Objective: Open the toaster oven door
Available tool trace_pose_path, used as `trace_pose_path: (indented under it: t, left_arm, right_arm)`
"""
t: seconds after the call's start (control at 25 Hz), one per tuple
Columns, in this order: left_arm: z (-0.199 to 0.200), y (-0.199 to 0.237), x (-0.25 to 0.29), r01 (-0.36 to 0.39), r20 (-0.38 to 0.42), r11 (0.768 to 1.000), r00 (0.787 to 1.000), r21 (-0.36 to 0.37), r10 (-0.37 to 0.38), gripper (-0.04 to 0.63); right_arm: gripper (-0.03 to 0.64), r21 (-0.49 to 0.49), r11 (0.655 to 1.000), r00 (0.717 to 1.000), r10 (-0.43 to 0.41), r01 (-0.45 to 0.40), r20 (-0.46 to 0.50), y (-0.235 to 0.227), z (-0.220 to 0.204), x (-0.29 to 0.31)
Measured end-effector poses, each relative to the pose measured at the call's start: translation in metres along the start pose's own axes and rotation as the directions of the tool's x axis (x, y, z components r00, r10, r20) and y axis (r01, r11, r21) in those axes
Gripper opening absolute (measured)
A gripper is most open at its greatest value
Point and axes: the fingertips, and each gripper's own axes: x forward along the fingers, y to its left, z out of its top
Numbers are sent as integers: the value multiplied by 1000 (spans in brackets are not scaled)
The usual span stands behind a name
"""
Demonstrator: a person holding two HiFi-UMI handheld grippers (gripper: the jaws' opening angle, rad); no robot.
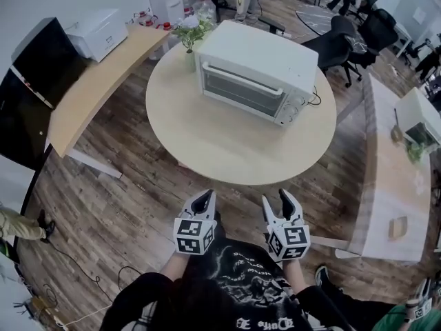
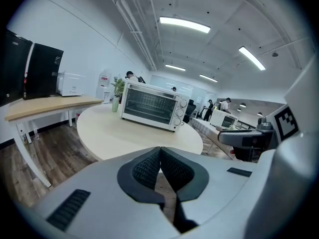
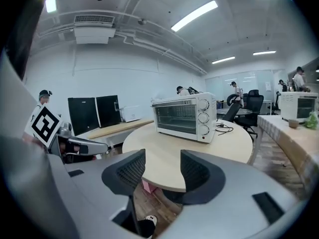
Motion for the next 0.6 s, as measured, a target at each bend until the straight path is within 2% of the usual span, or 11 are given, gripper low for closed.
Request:
trace_pose_path:
  t: [0.12, 0.28, 0.44, 0.6]
  left_arm:
    - [23, 23, 30, 19, -4, 1000, 1000, 14, -19, 17]
    - [53, 56, 66, 31, -14, 999, 999, 27, -30, 17]
    - [80, 83, 101, 54, -25, 998, 998, 39, -53, 17]
    - [93, 102, 126, 83, -43, 993, 996, 87, -80, 17]
  right_arm:
    - [241, 16, 1000, 1000, -26, 26, -5, -11, 16, 35]
    - [243, -29, 998, 998, -52, 51, -31, -18, 40, 82]
    - [261, 84, 994, 998, -68, 66, 20, -31, 75, 121]
    - [261, 155, 984, 993, -102, 91, 64, -48, 103, 151]
